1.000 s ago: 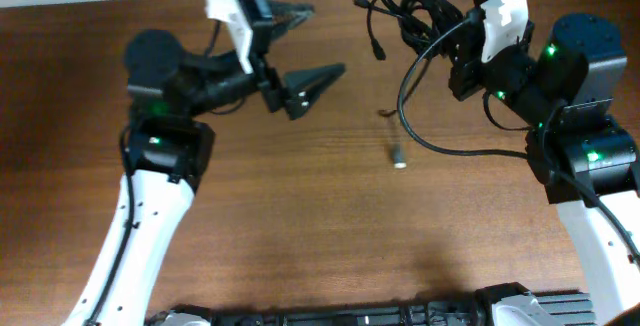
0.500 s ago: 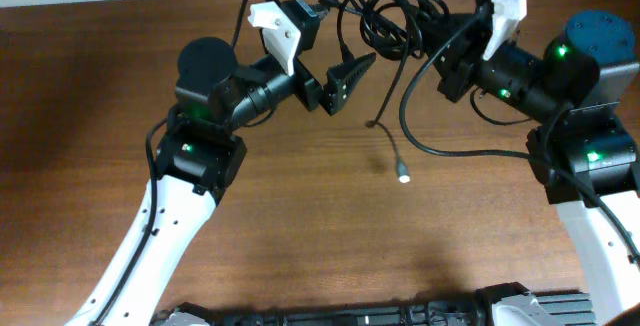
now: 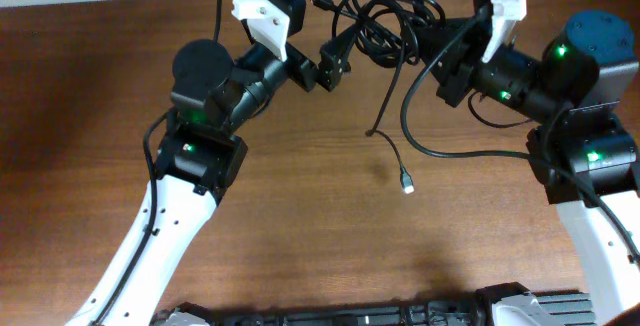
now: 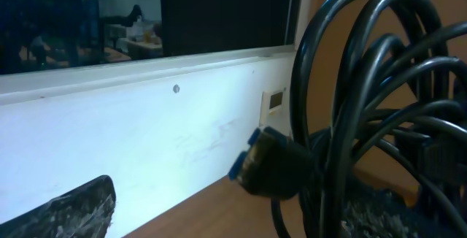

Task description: Untangle cables

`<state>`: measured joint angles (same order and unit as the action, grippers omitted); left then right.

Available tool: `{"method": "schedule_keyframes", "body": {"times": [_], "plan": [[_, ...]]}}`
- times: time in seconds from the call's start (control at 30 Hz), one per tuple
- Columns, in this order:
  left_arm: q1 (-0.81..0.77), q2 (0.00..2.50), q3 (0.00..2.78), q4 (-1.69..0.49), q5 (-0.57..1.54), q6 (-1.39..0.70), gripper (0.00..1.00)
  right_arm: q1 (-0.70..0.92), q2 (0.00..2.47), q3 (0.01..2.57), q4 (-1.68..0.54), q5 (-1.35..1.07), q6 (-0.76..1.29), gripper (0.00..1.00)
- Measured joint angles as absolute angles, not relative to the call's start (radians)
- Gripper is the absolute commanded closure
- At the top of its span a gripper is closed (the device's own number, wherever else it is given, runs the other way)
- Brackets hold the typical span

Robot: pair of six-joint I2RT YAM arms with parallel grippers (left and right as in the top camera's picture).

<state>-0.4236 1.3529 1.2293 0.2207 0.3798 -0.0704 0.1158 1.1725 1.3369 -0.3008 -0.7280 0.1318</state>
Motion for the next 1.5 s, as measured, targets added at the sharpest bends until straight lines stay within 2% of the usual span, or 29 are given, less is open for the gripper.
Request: {"method": "schedule_keyframes", "body": {"times": [0.27,0.53,0.7,1.07,1.27,1.5], "plan": [[-0.423,1.353,1.23,0.176,0.347,-0.044,0.0,0.115,1.172,1.337,-0.26,-0.739,0.131,0.96],[-0.422,1.353,1.229,0.273,0.315,-0.045,0.0,0.115,1.171,1.337,-0.334,-0.799,0.102,0.96],[-0.421,1.355,1.229,0.32,0.38,-0.044,0.03,0.115,1.17,1.337,-0.363,-0.795,0.075,0.96],[-0.408,1.367,1.227,0.469,0.663,-0.044,0.05,0.115,1.216,1.337,-0.382,-0.772,0.067,0.96],[-0.415,1.367,1.227,0.537,0.708,-0.045,0.04,0.115,1.245,1.337,-0.442,-0.753,0.033,0.96],[-0.389,1.367,1.227,0.484,0.727,-0.045,0.05,0.115,1.248,1.337,-0.442,-0.673,0.017,0.96]]}}
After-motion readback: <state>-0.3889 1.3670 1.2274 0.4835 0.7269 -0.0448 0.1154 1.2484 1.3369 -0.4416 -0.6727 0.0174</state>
